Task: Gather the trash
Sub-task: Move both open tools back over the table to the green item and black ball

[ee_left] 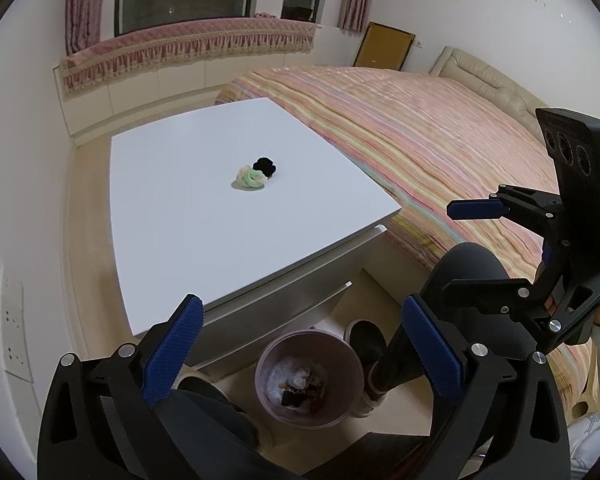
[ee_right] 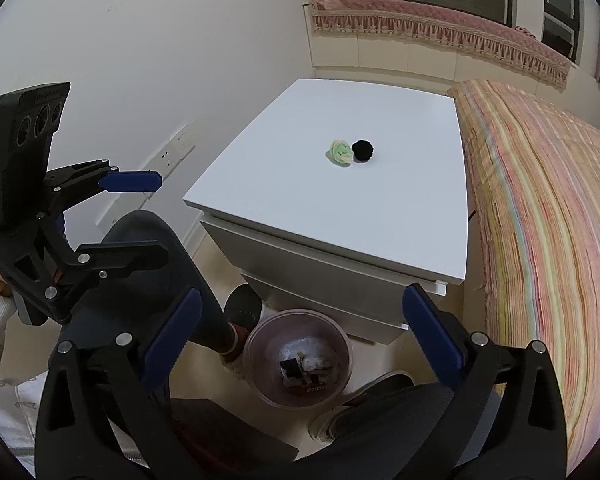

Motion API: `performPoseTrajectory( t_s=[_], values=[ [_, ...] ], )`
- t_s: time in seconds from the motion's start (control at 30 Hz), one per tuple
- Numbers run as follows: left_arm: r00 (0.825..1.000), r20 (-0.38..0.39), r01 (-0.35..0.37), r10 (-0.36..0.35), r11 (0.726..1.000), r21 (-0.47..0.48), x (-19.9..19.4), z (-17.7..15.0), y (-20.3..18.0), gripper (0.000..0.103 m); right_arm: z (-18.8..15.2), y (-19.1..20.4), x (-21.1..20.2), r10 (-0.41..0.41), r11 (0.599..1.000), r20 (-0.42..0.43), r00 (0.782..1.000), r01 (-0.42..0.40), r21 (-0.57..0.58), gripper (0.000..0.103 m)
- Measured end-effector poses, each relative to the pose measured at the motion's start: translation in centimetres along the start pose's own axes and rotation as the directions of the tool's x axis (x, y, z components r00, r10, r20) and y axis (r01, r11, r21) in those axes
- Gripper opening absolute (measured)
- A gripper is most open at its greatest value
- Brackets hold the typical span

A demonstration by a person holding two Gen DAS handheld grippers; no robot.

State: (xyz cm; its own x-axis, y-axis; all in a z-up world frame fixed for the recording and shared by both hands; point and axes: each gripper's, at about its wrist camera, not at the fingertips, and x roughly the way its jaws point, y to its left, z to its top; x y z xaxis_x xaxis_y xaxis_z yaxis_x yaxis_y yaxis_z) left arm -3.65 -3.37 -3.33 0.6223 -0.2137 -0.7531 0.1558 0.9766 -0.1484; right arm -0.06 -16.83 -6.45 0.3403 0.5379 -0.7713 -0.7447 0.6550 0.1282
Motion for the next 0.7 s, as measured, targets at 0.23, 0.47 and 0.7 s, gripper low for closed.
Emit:
performPoseTrajectory(
  t_s=[0.23,0.47,0.7],
  values=[
    [1.000,0.005,-0.007,0.007,1.000,0.005,0.5,1.3,0.5,0.095,1.5,-0.9,0.3,-0.026,1.000,0.011,1.000,0.026,0.007,0.099],
    [1.000,0.005,-0.018,0.018,1.000,0.011,1.8,3.2,1.7,0.095,4.0,-2.7,1.3,-0.056,0.998,0.019,0.998,0.056,0.014,0.099],
    [1.000,-0.008,-0.022,0.022,0.999,0.025,3.9,5.1,2.8,0.095,6.4,-4.8,3.7,-0.084,0.996,0.007,0.996,0.084,0.026,0.099]
  ],
)
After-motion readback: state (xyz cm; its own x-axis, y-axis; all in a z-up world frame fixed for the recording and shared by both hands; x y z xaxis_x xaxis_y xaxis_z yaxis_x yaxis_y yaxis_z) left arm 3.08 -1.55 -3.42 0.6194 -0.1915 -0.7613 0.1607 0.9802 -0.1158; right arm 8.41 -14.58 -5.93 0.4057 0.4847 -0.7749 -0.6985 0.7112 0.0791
